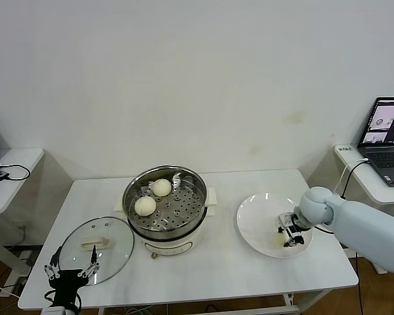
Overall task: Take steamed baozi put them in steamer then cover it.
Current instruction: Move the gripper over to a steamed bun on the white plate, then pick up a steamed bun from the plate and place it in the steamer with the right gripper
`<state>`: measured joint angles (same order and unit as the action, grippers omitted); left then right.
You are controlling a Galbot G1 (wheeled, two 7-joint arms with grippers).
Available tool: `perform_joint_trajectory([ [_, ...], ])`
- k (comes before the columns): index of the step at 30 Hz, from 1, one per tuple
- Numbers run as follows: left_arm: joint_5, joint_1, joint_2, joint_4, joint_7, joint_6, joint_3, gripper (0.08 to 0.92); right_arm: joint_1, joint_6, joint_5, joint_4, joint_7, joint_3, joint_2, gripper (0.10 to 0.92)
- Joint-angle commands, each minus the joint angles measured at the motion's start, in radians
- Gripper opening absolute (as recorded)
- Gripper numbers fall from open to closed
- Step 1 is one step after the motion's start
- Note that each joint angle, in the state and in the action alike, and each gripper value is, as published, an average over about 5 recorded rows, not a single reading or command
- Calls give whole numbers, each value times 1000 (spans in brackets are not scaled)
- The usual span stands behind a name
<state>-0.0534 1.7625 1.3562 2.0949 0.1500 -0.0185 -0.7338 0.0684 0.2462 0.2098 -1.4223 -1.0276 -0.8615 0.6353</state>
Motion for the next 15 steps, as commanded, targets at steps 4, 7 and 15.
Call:
perform_joint_trajectory([
  [4,-1,2,-2,7,0,0,-2,823,-56,4,-25,-28,-11,-5,-17,501],
  [7,-1,2,-4,8,0,0,-2,823,-133,10,-60,-55,-21,-27,-32,501],
  [15,-2,-1,-5,8,0,0,-1,823,-399,26,-199,-100,-39,-125,-28,501],
])
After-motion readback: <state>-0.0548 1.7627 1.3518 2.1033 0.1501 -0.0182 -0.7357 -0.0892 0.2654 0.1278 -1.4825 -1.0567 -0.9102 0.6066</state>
